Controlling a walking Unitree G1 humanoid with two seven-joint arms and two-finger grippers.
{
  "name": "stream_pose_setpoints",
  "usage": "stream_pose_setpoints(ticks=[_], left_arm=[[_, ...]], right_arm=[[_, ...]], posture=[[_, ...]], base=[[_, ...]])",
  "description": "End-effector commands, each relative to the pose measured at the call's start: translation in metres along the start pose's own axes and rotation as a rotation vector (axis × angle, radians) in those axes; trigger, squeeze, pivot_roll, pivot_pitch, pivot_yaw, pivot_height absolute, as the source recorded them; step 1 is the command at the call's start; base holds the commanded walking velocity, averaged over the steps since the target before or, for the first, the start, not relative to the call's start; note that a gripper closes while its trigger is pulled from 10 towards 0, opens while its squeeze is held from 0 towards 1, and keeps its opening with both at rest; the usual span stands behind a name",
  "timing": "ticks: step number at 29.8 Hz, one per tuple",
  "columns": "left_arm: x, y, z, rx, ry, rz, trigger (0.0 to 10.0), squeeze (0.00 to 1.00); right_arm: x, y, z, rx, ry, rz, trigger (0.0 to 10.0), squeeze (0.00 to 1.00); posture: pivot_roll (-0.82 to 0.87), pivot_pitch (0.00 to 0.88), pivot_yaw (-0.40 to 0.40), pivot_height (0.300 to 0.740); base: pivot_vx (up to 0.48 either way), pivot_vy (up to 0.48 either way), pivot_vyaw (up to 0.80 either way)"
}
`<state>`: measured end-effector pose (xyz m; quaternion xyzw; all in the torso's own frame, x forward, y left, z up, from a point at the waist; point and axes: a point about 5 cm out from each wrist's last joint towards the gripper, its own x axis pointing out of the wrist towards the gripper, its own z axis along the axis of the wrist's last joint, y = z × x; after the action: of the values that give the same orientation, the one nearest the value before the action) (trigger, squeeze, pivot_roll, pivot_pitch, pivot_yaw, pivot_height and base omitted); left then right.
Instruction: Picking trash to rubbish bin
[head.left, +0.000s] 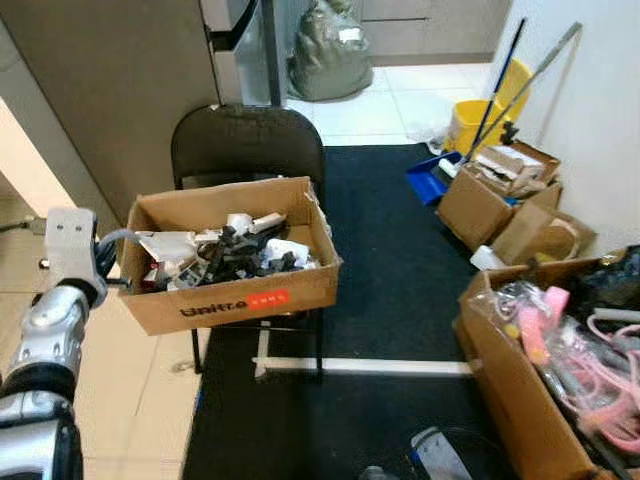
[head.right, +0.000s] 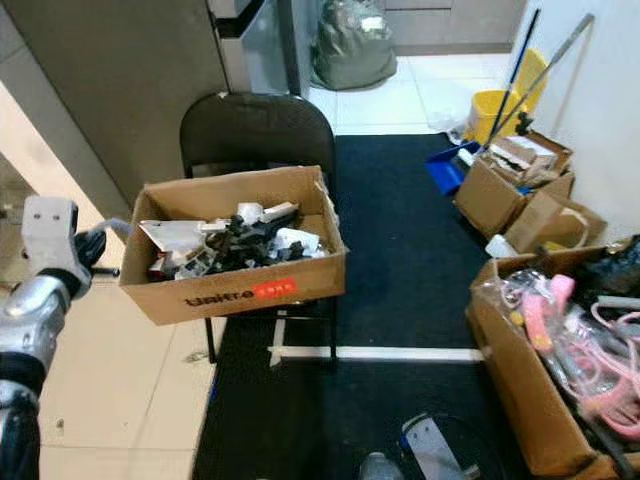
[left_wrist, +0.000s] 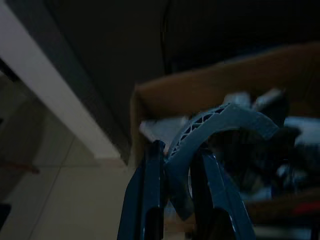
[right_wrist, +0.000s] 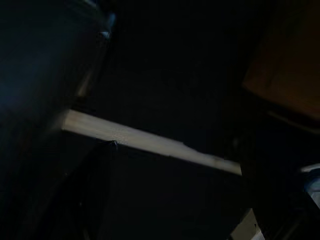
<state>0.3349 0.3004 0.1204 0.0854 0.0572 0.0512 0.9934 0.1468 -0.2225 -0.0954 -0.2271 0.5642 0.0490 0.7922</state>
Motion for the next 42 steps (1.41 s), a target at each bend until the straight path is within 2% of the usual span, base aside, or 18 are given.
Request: stream_pose_setpoints(ticks=[1,13,21,24,25,28,29,42], left_arm=[[-0.003,0.002,-0.007,-0.001,0.022,-0.003,10.0,0.00],[-0.002,-0.004,-0.009,-0.001,0.023,-0.023,10.0,0.00],[-0.002,-0.005,-0.009,-0.010,0.019,-0.030,10.0,0.00],[0.000,-0.010,-0.005,-0.044,-0.015,-0.051,10.0,0.00],[0.000,-0.012,-0.005,-0.057,-0.021,-0.060,10.0,0.05],[0.000,-0.013,-0.004,-0.065,-0.025,-0.066,10.0,0.05],[0.001,-0.014,-0.004,-0.070,-0.028,-0.069,10.0,1.00],[-0.001,-0.016,-0.004,-0.089,-0.061,-0.070,10.0,1.00]], right_arm=[[0.000,0.005,-0.001,0.005,0.007,0.012,10.0,0.00],[0.000,0.002,-0.002,-0.004,0.008,0.005,10.0,0.00],[0.000,-0.001,-0.003,-0.016,0.010,0.001,10.0,0.00],[0.000,-0.002,-0.002,-0.021,0.009,-0.004,10.0,0.00],[0.000,-0.003,-0.002,-0.023,0.008,-0.004,10.0,0.00],[0.000,-0.003,-0.002,-0.024,0.007,-0.005,10.0,0.00],[0.000,-0.003,-0.001,-0.027,0.006,-0.005,10.0,0.00],[0.000,-0.005,0.001,-0.037,0.002,-0.004,10.0,0.00]], posture=[[-0.02,0.047,0.094,0.740],[-0.03,0.049,0.086,0.740],[-0.04,0.043,0.081,0.740],[-0.04,0.041,0.078,0.740],[-0.04,0.041,0.076,0.740],[-0.04,0.041,0.076,0.740],[-0.04,0.040,0.073,0.740],[-0.03,0.046,0.069,0.740]], base=[[0.300,0.000,0.00],[0.273,0.000,0.00],[0.000,0.000,0.00],[0.000,0.000,0.00],[0.000,0.000,0.00],[0.000,0.000,0.00],[0.000,0.000,0.00],[0.000,0.000,0.00]])
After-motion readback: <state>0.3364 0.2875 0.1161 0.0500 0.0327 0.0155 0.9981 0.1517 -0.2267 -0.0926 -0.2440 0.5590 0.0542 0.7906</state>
